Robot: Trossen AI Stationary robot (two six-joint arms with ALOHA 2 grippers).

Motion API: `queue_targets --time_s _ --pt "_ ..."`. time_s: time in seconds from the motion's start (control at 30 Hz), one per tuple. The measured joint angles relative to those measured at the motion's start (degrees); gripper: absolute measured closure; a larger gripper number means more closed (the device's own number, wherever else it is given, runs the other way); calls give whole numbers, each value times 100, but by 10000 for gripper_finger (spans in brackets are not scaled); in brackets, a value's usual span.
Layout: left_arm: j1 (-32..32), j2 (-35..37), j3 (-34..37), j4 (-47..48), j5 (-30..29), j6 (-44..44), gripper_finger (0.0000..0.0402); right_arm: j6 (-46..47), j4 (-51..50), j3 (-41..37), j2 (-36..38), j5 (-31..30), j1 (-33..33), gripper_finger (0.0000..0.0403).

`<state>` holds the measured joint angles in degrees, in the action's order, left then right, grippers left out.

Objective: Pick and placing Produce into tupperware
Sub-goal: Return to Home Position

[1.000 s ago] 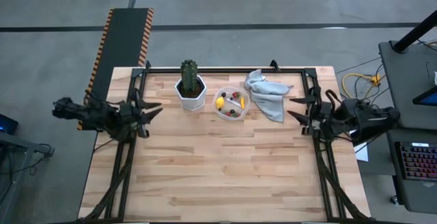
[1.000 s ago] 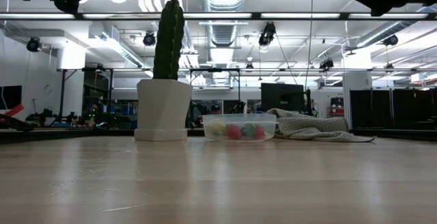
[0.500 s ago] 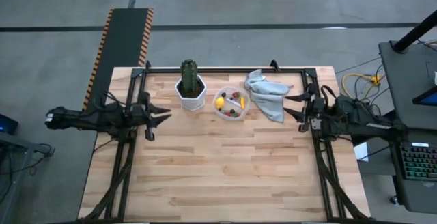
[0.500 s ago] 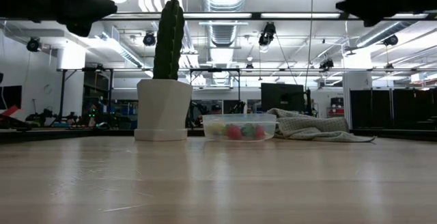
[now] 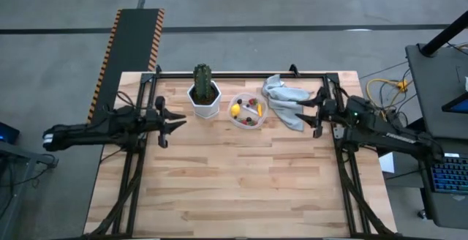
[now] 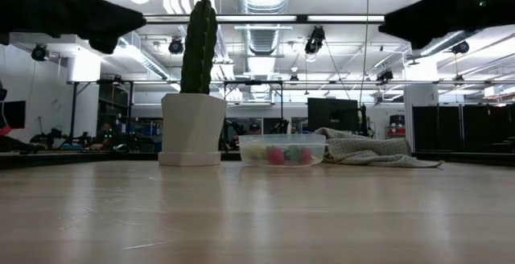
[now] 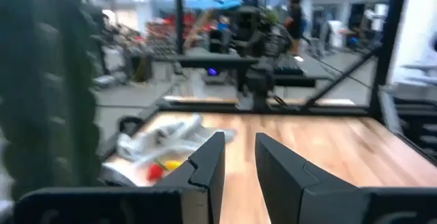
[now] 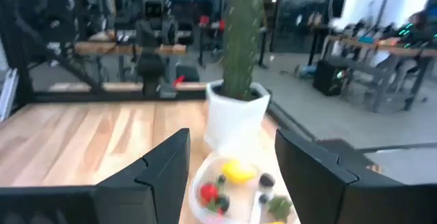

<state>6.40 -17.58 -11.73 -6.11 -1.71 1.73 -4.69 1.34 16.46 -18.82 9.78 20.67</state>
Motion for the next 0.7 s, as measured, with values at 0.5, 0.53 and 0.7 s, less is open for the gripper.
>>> queue_targets --time_s 0.5,0.53,0.7 --pt "-9 1548 -136 1404 305 -413 334 610 -518 -18 881 421 -92 196" --pt "-9 1611 -138 1444 306 -410 334 655 -601 -22 931 421 -136 196" --pt "-13 1538 -182 1598 311 -424 334 880 -850 -136 1052 257 -417 196"
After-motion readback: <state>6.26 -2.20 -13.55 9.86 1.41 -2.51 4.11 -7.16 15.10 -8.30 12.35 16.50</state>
